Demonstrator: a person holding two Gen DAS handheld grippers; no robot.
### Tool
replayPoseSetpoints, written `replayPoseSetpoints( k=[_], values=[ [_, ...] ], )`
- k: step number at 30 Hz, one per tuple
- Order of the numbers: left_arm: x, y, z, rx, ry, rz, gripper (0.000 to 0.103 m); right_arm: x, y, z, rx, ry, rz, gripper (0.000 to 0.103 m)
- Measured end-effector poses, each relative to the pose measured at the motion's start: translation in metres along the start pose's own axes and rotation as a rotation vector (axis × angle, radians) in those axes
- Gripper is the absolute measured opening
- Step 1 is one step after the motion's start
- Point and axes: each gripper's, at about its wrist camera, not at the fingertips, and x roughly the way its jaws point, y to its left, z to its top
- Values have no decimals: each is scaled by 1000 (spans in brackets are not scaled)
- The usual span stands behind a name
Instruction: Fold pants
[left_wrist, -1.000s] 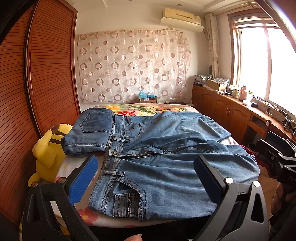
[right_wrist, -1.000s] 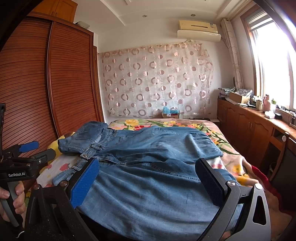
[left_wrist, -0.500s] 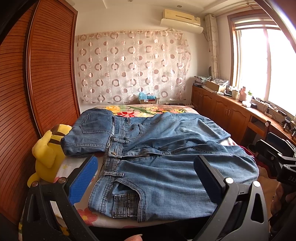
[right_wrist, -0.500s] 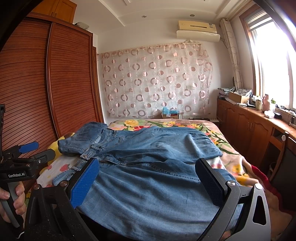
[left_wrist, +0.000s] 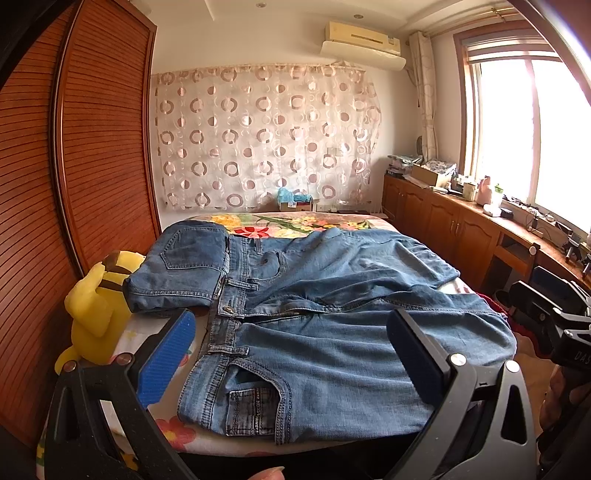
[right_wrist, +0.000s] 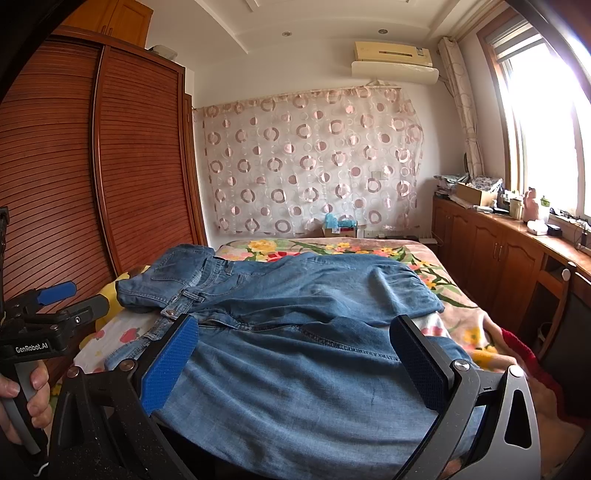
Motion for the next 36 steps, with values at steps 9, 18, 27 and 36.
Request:
replayPoseSetpoints(
  k=[9,18,27,36],
  values=[
    [-1,0,0,-2,-3,-3,103,0,-3,0,5,-3,2,103],
    [-1,1,-3,-3,-7,-3,103,0,-2,0,4,-7,4,103],
    [-4,0,12,-5,-8,-1,103,-1,-2,0,8,-13,1,103],
    [-4,0,12,-3,-10,-3,103,-2,-2,-1,7,-11,4,103]
  ],
)
